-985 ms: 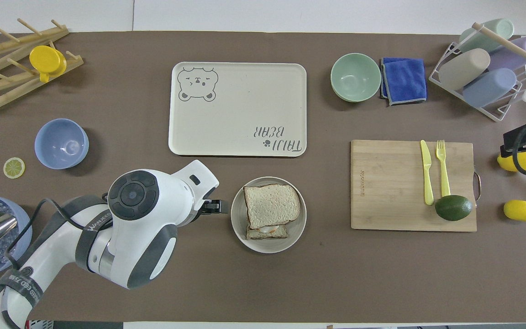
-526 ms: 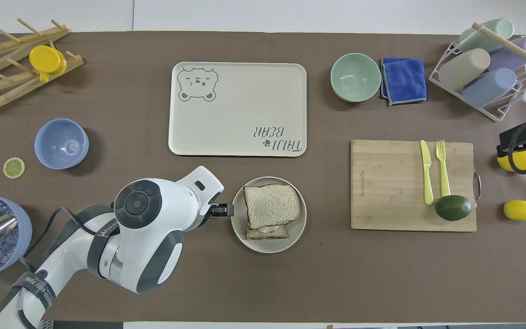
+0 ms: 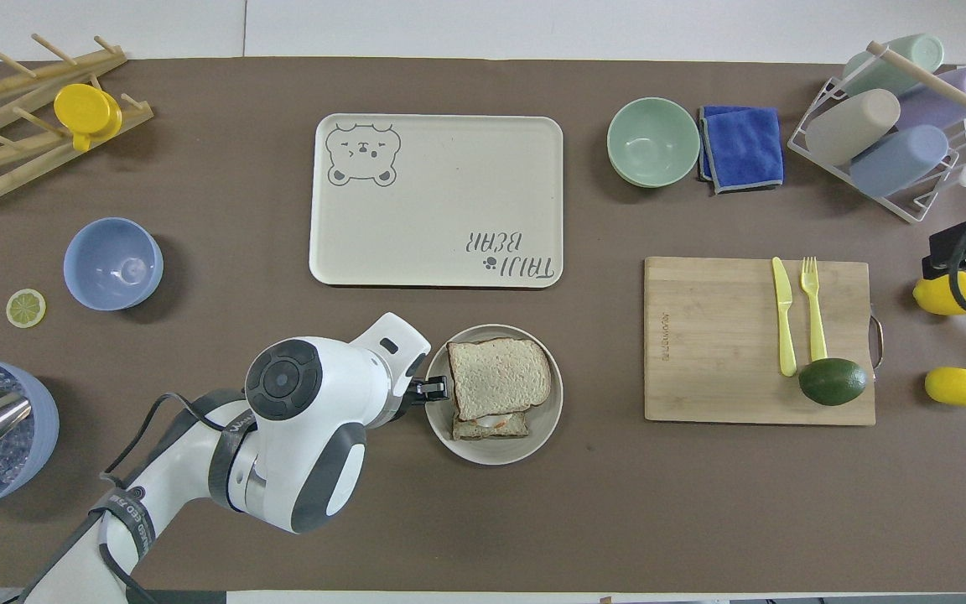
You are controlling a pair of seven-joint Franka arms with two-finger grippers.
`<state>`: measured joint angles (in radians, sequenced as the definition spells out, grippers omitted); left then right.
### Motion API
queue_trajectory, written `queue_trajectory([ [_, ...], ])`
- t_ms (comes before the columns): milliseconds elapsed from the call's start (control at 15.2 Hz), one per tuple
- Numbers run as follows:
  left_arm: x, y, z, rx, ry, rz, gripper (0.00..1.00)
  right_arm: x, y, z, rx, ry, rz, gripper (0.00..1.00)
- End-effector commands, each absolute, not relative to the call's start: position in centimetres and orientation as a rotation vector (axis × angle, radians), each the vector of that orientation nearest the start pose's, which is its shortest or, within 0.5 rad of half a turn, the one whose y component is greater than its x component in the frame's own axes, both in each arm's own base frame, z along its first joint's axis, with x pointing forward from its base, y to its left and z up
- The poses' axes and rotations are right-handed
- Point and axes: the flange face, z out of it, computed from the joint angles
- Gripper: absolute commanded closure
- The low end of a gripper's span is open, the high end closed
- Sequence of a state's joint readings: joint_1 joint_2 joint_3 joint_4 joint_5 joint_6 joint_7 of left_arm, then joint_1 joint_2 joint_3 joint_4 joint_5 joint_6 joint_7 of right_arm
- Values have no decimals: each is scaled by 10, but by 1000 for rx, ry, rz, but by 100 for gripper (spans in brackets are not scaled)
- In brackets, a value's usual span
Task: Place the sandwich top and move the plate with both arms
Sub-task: 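Move the left gripper to the rim of the white plate, then grasp the white plate rim with the left gripper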
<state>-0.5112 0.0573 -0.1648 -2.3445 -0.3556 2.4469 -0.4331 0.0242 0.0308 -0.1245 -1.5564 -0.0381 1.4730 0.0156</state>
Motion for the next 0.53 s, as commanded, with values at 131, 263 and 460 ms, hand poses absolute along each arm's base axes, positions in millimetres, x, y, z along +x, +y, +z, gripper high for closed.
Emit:
queue_trajectory([
  [131,393,-327,311,-3386,-83,145,48,545,-55,606,-3136,160,188,0],
  [263,393,-327,311,-3386,-81,145,58,545,-60,606,-3135,174,188,0],
  [460,393,-328,305,-3379,-81,160,63,545,-59,606,-3135,172,188,0],
])
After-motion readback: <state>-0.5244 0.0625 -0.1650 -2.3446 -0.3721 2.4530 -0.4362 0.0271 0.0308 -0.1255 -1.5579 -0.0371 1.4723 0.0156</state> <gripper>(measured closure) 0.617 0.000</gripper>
